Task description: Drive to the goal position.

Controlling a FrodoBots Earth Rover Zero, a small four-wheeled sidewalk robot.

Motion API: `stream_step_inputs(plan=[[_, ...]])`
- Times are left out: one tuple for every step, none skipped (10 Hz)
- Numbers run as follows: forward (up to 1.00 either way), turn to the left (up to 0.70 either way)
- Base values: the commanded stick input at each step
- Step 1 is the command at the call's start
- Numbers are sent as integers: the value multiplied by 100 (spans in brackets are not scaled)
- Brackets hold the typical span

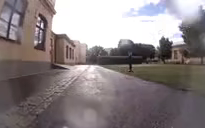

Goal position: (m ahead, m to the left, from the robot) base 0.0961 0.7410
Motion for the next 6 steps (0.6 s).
stream_step_inputs(plan=[[40, -6], [41, -2], [41, 0], [41, 0], [39, 0], [36, 0]])
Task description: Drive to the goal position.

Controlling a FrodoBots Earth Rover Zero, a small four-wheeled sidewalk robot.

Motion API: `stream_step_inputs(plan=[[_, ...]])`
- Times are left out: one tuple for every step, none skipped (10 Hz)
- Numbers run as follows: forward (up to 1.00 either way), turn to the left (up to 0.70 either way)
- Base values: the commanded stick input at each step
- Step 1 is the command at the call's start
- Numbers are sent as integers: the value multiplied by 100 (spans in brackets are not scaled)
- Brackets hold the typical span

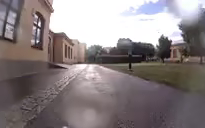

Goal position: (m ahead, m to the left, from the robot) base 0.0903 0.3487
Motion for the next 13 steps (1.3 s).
stream_step_inputs(plan=[[35, 0], [38, 0], [41, 0], [45, 0], [59, 0], [73, 0], [85, -4], [85, -25], [85, -32], [85, -28], [85, -24], [85, -20], [85, -16]])
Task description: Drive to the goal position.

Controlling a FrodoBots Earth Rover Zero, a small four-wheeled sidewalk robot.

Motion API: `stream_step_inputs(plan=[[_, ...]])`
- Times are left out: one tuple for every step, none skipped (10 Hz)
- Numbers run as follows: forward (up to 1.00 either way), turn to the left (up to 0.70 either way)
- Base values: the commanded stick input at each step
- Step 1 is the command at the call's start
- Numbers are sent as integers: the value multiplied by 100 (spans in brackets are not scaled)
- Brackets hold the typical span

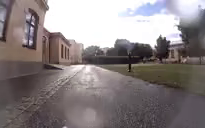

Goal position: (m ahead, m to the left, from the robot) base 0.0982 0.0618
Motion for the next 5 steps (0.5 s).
stream_step_inputs(plan=[[85, -14], [85, -14], [85, -14], [85, -14], [85, -14]])
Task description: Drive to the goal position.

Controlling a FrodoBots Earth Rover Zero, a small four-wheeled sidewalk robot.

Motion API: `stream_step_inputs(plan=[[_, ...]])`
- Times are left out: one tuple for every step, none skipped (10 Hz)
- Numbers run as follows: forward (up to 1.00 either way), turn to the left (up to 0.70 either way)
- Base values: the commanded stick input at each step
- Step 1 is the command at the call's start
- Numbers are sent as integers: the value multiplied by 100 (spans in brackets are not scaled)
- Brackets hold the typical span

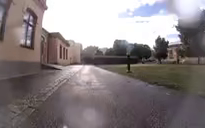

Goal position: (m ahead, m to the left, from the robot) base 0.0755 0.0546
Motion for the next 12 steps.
stream_step_inputs(plan=[[85, -14], [85, -14], [85, -14], [85, -14], [85, -14], [85, -14], [85, -14], [85, -14], [85, -14], [85, -14], [85, -14], [85, -14]])
